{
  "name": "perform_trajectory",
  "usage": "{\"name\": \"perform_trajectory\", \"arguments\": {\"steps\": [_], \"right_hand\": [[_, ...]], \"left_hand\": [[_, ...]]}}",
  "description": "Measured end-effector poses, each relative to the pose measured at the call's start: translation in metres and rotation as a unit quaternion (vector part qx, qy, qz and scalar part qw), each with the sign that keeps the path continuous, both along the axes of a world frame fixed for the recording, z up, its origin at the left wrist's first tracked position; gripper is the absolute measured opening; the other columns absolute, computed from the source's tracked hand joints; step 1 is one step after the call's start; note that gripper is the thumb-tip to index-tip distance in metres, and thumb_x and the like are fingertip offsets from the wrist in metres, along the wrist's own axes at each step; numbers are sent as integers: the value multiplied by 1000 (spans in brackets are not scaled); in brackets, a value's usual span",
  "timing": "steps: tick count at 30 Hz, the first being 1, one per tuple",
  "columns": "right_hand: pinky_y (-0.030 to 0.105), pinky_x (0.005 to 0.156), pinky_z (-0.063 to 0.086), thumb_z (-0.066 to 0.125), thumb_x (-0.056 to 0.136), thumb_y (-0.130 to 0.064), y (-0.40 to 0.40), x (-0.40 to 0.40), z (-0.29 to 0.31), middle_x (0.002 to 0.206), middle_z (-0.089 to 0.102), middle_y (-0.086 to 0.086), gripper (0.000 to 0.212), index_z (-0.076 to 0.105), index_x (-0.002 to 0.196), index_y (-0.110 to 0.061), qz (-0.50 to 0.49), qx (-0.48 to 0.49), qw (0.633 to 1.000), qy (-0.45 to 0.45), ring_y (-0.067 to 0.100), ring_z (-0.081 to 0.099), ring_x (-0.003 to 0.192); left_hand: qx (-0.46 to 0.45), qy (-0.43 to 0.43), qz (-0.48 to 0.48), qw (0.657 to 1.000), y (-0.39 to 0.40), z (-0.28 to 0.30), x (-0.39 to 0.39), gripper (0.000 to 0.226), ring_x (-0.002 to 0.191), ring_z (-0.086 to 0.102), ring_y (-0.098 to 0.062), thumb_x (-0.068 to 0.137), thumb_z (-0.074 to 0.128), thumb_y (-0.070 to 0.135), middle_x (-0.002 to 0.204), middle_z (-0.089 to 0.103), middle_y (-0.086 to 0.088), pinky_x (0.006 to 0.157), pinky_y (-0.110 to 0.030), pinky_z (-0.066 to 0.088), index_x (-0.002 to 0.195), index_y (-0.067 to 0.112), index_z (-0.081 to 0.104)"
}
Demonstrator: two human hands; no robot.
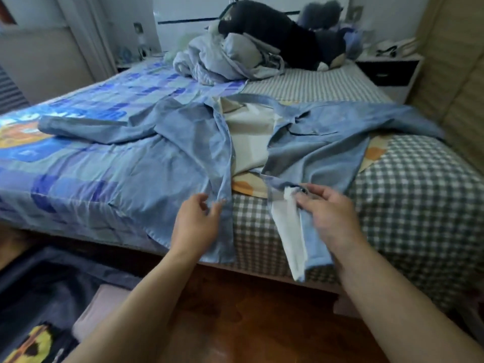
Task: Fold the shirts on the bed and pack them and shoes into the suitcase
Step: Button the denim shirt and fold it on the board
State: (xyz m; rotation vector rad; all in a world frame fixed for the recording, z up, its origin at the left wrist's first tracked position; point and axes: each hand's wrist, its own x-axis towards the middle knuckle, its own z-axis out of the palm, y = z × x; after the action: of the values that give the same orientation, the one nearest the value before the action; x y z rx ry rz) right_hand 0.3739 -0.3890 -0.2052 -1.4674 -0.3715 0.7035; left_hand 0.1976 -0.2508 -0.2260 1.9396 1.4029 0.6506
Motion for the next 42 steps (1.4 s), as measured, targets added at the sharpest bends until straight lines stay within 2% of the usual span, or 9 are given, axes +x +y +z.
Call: {"name": "perform_trajectory", "arguments": {"steps": [6,9,12,15,17,20,22,29,42], "right_hand": [[32,61,61,72,73,-19,-26,0,27,91,77,12,34,72,105,-9,65,146,962,220,23,74,74],[25,61,58,79,79,-10,-28,-10,33,84,77,0,17,71,88,-22,5,19,1000,-8,12,73,74],[30,72,53,66,90,-24,-37,-23,20,88,68,-5,13,63,80,-31,152,-315,805,-479,14,66,86],[31,71,47,58,95,-32,-37,-23,11,93,60,-2,8,60,93,-25,228,-457,686,-519,22,61,85],[31,66,46,64,92,-39,-31,-7,19,89,66,4,21,62,86,-19,131,-436,777,-435,24,64,81],[34,68,56,64,96,-31,-29,8,47,79,73,4,22,69,87,-12,-184,-10,971,-154,27,71,77],[41,75,61,58,100,-36,-31,-1,54,91,74,3,27,68,98,-12,-282,177,942,-49,25,73,87],[13,67,50,77,87,-17,3,-56,11,84,76,-11,12,73,90,-28,18,-37,977,-210,2,70,82],[10,83,51,77,86,-8,10,-68,-17,95,78,-10,25,77,93,-32,12,25,988,-153,-3,71,92]], "left_hand": [[-26,19,-31,999,12,-9,18,32,89,63,-19,85,75,48,89,66,4,74,-38,50,90,21,59],[31,52,-27,998,3,-12,22,23,95,60,-34,90,66,36,92,64,-7,78,-45,48,84,19,52],[45,17,-36,998,-3,-3,14,18,86,58,-31,92,59,18,81,60,-2,69,-39,39,80,19,46],[65,32,-77,994,-8,11,-2,12,84,60,-22,90,64,15,82,63,6,71,-37,43,87,22,55],[45,23,-91,995,-13,20,-14,14,86,63,-14,89,68,15,83,66,12,69,-29,42,93,28,64],[5,-56,-93,994,-20,33,-22,18,78,66,-3,90,69,13,78,71,13,62,-10,42,96,30,73],[-80,-168,-89,978,-26,40,-24,22,78,71,-5,91,68,8,79,76,8,72,-18,54,96,26,77],[-267,-278,-63,921,-47,36,-10,19,79,76,-26,91,67,-5,84,78,-12,72,-35,61,93,11,78],[-237,-311,-117,913,-63,29,3,42,82,76,-15,93,65,-1,84,79,-3,75,-28,57,77,32,83]]}}
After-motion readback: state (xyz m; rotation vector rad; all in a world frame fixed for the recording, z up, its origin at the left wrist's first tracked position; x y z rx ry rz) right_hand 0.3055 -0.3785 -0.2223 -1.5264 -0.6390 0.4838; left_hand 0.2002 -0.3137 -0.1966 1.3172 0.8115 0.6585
